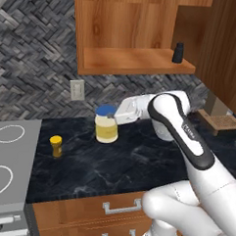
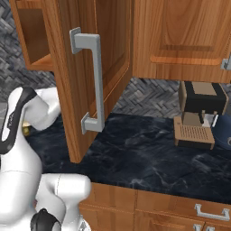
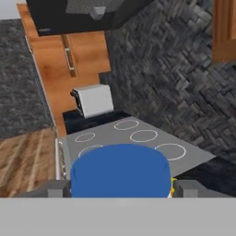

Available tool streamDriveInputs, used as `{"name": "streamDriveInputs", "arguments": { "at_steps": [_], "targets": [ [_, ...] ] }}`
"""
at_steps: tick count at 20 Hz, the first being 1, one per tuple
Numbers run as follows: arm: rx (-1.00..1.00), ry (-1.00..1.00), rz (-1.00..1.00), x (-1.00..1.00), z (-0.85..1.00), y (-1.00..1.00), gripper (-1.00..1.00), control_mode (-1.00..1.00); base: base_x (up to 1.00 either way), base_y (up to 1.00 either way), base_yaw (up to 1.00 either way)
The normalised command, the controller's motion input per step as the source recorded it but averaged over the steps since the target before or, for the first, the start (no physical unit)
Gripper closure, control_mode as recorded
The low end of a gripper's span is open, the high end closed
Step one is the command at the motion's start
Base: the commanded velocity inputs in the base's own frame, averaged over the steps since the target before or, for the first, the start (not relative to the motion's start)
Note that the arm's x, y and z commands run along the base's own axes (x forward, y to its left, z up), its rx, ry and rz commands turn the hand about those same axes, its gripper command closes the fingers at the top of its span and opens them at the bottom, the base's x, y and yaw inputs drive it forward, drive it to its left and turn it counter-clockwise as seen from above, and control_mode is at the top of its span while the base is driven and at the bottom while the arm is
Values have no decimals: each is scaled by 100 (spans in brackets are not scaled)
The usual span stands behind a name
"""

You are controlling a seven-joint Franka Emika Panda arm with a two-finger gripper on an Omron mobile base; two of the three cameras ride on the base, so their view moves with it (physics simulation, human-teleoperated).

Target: Collect the turmeric, mayonnaise, and shaker from the cabinet and place them next to the stove.

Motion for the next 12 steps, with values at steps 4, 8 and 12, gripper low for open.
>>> {"name": "streamDriveInputs", "arguments": {
  "at_steps": [4, 8, 12],
  "targets": [
    [0, 7, 8, 45, -71, 33, 100, -100, 0, 0, 0],
    [2, 1, 8, 46, -69, 43, 100, -100, 0, 0, 0],
    [2, 0, 7, 43, -59, 47, 100, -100, 0, 0, 0]
  ]
}}
